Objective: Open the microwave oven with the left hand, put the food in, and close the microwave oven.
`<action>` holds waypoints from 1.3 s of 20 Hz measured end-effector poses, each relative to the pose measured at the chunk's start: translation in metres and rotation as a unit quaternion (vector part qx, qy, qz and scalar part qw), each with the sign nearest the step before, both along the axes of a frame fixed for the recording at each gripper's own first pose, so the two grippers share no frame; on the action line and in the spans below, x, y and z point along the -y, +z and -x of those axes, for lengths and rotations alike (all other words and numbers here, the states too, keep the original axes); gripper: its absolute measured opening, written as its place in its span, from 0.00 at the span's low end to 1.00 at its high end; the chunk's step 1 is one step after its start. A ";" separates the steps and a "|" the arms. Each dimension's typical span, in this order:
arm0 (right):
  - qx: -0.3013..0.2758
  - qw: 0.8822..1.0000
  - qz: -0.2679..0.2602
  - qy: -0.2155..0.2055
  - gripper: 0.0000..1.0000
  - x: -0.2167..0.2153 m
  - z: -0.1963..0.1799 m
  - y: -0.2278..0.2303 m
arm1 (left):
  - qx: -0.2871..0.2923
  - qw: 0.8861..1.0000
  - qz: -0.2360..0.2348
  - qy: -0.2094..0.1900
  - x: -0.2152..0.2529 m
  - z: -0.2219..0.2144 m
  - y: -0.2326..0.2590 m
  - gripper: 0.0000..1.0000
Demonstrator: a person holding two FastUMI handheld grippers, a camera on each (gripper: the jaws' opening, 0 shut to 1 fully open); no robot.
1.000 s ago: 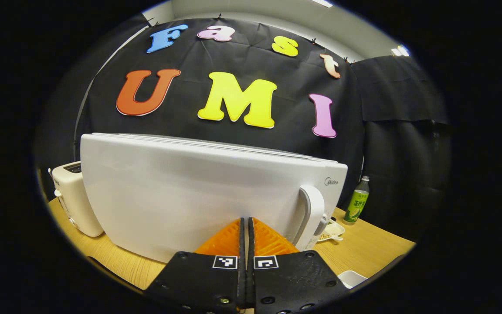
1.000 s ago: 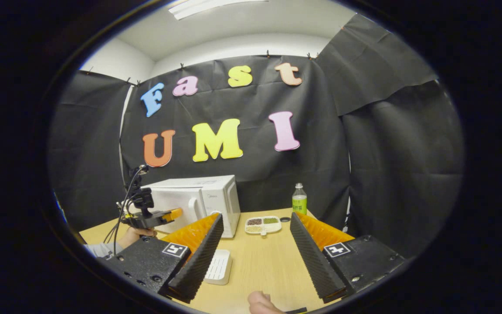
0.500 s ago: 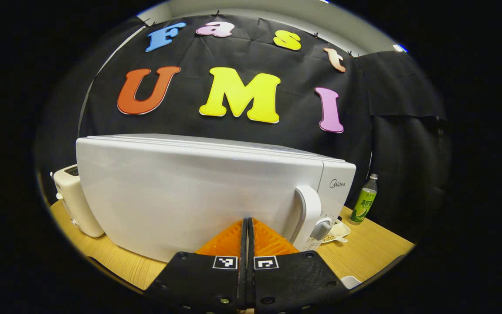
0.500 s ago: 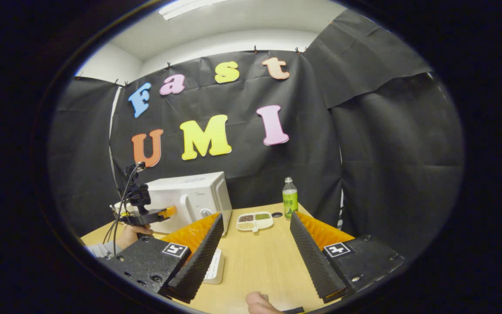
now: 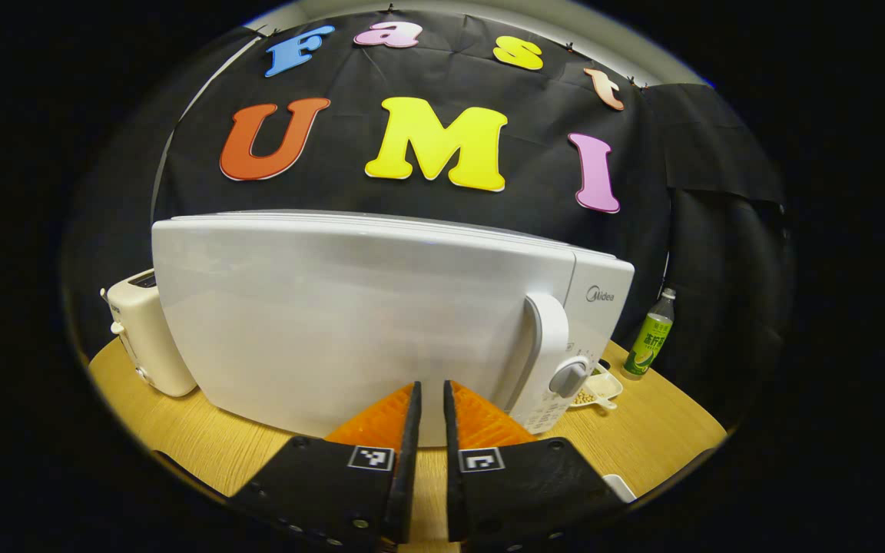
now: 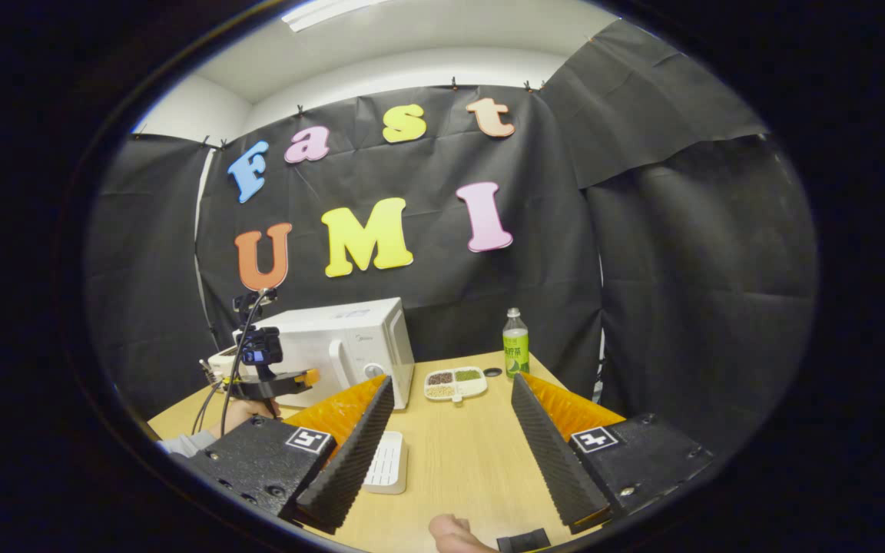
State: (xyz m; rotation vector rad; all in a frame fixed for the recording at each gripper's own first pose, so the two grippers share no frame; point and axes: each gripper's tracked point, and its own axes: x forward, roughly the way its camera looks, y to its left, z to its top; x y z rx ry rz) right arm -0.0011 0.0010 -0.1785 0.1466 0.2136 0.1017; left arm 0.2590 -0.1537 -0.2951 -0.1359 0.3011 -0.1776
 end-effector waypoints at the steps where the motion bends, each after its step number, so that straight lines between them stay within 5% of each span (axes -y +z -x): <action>1: -0.003 1.000 0.002 0.004 0.98 -0.003 0.001 0.000 | 0.001 1.000 0.005 -0.005 -0.001 0.011 0.003 0.29; 2: -0.006 1.000 0.002 0.006 0.98 -0.005 0.002 0.001 | 0.003 1.000 0.002 -0.005 -0.002 0.021 0.006 0.33; 4: -0.009 1.000 0.003 0.010 0.98 -0.009 0.003 0.002 | -0.001 1.000 -0.007 -0.001 -0.006 0.042 0.009 0.77; 6: -0.016 1.000 0.004 0.011 0.98 -0.013 0.004 0.002 | 0.002 1.000 -0.017 0.010 -0.015 0.063 0.017 0.92; 7: -0.019 1.000 0.005 0.012 0.91 -0.014 0.004 0.001 | 0.001 1.000 -0.019 0.012 -0.019 0.074 0.021 0.92; 11: -0.019 1.000 0.017 0.007 0.99 -0.018 0.007 0.011 | 0.030 0.998 -0.044 0.019 -0.038 0.124 0.069 0.95; 12: -0.015 1.000 0.018 0.010 0.91 -0.021 0.009 0.017 | 0.038 0.998 -0.049 0.025 -0.044 0.138 0.086 0.95; 14: -0.001 1.000 0.020 0.009 0.98 -0.022 0.013 0.033 | 0.061 0.997 -0.040 0.028 -0.050 0.164 0.120 0.95; 15: 0.006 1.000 0.019 0.005 0.91 -0.020 0.016 0.039 | 0.067 0.996 -0.043 0.031 -0.053 0.177 0.134 0.95; 17: 0.022 1.000 0.011 -0.002 0.98 -0.019 0.022 0.057 | 0.082 0.994 -0.066 0.036 -0.062 0.200 0.160 0.95; 20: 0.039 0.999 0.007 -0.004 0.91 -0.020 0.030 0.076 | 0.105 0.990 -0.076 0.047 -0.070 0.232 0.195 0.95; 21: 0.044 0.999 0.010 -0.005 0.91 -0.020 0.032 0.080 | 0.109 0.989 -0.077 0.056 -0.075 0.243 0.204 0.84; 22: 0.051 0.999 0.012 -0.004 0.98 -0.021 0.036 0.085 | 0.120 0.987 -0.080 0.068 -0.080 0.253 0.212 0.84; 23: 0.056 0.998 0.015 -0.004 0.98 -0.022 0.039 0.089 | 0.128 0.985 -0.081 0.077 -0.085 0.262 0.219 0.95; 25: 0.066 0.998 0.021 -0.001 0.98 -0.025 0.045 0.096 | 0.134 0.984 -0.076 0.090 -0.091 0.279 0.224 0.95; 26: 0.073 0.997 0.020 0.000 0.98 -0.026 0.048 0.099 | 0.137 0.983 -0.076 0.096 -0.094 0.289 0.226 0.84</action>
